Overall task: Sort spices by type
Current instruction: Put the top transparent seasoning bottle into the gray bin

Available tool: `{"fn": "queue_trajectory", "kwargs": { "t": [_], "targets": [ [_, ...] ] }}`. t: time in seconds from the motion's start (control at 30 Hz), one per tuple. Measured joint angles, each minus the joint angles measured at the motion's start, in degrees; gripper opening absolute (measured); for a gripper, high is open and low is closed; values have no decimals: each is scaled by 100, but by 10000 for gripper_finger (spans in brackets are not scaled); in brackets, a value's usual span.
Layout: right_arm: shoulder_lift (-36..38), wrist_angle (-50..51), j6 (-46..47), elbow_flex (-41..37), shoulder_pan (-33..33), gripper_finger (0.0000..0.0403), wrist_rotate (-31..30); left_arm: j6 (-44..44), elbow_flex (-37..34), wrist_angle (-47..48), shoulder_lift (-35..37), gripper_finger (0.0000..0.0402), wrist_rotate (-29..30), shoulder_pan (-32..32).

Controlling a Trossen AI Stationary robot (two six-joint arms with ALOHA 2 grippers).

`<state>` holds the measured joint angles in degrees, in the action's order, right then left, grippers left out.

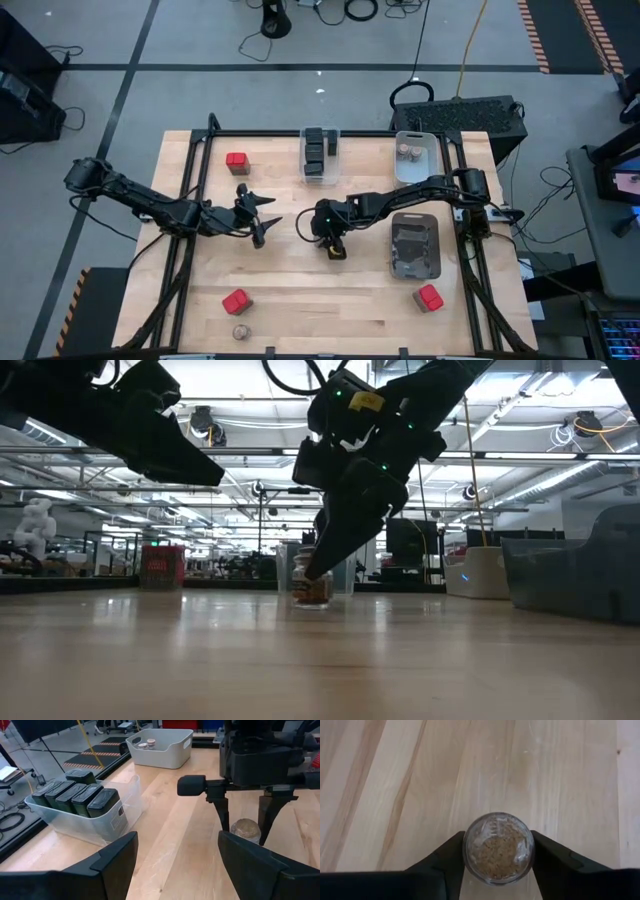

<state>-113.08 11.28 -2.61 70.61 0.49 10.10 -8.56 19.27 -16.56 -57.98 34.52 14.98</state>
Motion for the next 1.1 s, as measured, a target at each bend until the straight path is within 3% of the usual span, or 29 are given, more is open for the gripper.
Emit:
{"fn": "queue_trajectory", "kwargs": {
  "t": [0.1,0.4,0.53,0.83,0.93,1.1],
  "targets": [
    [2,-8,0,2,0,154,1,1,0,0,0,281,-1,0],
    [343,201,-29,-2,-34,154,33,0,1,4,0,281,-4,0],
    [943,724,-128,0,-137,154,-187,0,2,15,0,281,-7,0],
    [2726,2509,-423,0,-567,154,-1573,0,4,59,0,281,-9,0],
    [3269,3117,-429,-7,-938,154,-1876,0,4,59,0,281,-9,0],
    [4230,3129,-404,-695,-1862,154,-1938,0,4,59,0,281,-9,0]
  ]
}}
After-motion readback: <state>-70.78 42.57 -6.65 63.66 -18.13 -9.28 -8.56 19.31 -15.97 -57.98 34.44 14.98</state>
